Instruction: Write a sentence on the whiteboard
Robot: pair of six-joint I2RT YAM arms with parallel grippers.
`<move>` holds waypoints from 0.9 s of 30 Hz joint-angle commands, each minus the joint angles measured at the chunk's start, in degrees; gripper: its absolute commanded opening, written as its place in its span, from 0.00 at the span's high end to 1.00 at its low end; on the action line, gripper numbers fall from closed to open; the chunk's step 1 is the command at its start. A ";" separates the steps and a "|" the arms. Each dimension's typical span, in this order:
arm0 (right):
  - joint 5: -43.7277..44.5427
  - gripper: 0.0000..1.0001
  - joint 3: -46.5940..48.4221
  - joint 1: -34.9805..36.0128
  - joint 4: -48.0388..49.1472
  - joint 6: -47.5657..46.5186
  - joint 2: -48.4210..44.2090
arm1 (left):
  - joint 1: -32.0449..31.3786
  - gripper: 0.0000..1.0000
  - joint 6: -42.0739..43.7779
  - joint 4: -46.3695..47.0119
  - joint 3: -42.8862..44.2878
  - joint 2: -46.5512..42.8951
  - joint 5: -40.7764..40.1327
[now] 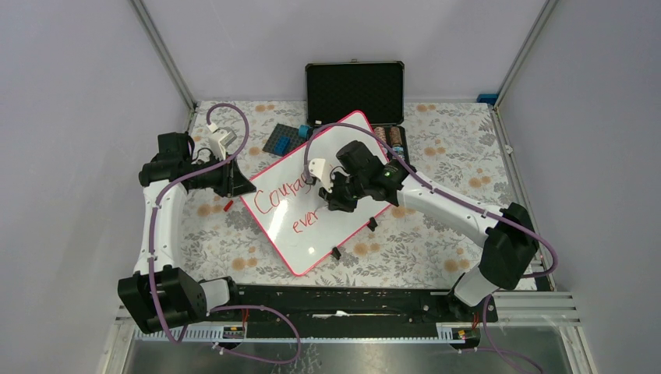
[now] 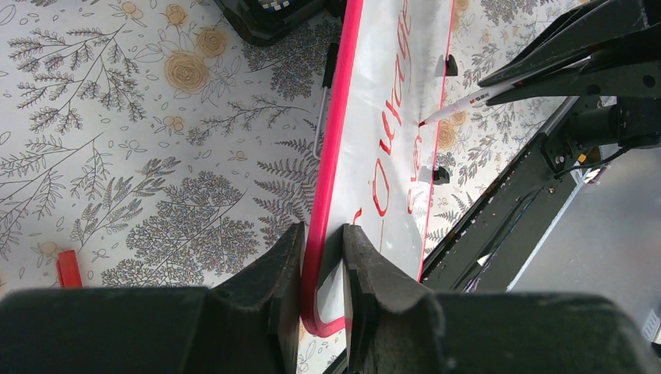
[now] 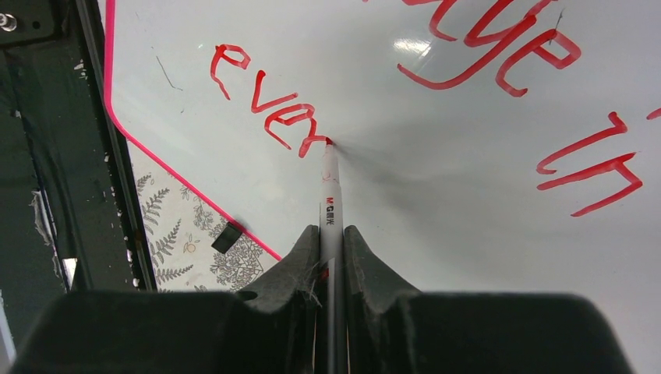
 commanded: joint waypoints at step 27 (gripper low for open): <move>-7.30 1.00 1.24 -1.78 -1.26 0.61 -2.40 | -0.34 0.99 1.35 1.58 -0.52 -0.21 -1.37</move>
